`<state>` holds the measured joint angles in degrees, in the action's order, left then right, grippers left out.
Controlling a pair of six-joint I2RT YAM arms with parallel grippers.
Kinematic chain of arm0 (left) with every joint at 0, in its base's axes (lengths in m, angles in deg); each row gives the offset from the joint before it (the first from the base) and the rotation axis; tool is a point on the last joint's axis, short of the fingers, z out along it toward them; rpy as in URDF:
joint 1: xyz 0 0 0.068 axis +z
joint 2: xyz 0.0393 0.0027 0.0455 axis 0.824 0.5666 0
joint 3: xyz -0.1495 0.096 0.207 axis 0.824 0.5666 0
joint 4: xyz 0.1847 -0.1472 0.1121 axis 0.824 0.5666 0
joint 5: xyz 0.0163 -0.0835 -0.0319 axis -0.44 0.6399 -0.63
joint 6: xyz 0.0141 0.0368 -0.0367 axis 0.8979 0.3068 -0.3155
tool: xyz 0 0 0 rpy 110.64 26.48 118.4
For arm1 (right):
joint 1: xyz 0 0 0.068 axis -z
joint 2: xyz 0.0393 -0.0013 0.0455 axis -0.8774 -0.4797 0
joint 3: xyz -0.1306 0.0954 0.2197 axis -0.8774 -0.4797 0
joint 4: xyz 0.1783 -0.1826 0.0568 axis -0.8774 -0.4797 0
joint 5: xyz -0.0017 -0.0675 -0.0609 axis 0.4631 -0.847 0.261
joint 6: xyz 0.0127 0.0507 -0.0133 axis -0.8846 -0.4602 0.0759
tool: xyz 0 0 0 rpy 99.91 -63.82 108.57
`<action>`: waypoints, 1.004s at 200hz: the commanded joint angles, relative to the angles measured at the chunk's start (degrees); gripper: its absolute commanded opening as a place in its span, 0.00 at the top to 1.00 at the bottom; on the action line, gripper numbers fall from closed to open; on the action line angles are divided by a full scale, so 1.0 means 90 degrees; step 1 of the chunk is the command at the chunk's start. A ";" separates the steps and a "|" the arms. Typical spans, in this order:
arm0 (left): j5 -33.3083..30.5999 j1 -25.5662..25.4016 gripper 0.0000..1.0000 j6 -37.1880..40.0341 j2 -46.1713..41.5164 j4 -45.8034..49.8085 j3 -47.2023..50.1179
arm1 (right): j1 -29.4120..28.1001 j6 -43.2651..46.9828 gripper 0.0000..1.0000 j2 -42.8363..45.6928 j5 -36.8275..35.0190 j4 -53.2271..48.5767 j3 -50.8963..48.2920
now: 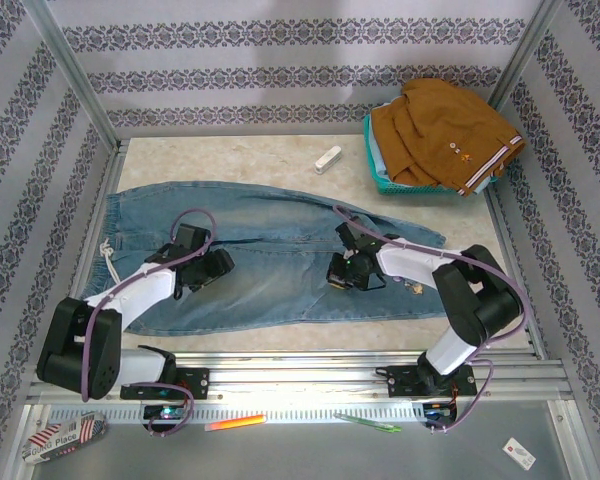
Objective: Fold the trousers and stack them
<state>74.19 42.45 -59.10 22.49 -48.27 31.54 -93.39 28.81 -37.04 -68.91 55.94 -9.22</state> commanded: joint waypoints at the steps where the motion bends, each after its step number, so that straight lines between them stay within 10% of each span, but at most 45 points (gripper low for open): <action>1: -0.0707 0.0014 0.26 -0.0410 -0.0273 0.0133 0.0353 | -0.0304 -0.0416 1.00 -0.0018 -0.0141 0.0199 -0.0533; 67: -0.1019 0.0325 0.28 -0.0440 -0.1466 0.1316 0.0724 | -0.0274 -0.0117 0.94 0.1554 0.0351 -0.0967 -0.0661; 113: -0.0744 0.0490 0.29 -0.0057 -0.1391 0.1375 0.0297 | 0.2554 0.1218 0.53 0.2059 0.0127 -0.2370 0.0489; 157: -0.0169 0.0490 0.29 -0.0045 -0.1384 0.0859 0.0251 | 0.4999 0.1376 0.48 0.1180 0.0299 -0.2176 0.0969; 201: -0.0052 0.0486 0.28 0.0050 -0.1002 0.0536 0.0219 | 0.5628 0.1890 0.38 0.0510 -0.1255 -0.2423 0.1478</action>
<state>72.18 46.23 -60.17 11.37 -40.65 34.75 -44.08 41.71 -28.99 -73.33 36.82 0.57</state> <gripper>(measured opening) 0.717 0.617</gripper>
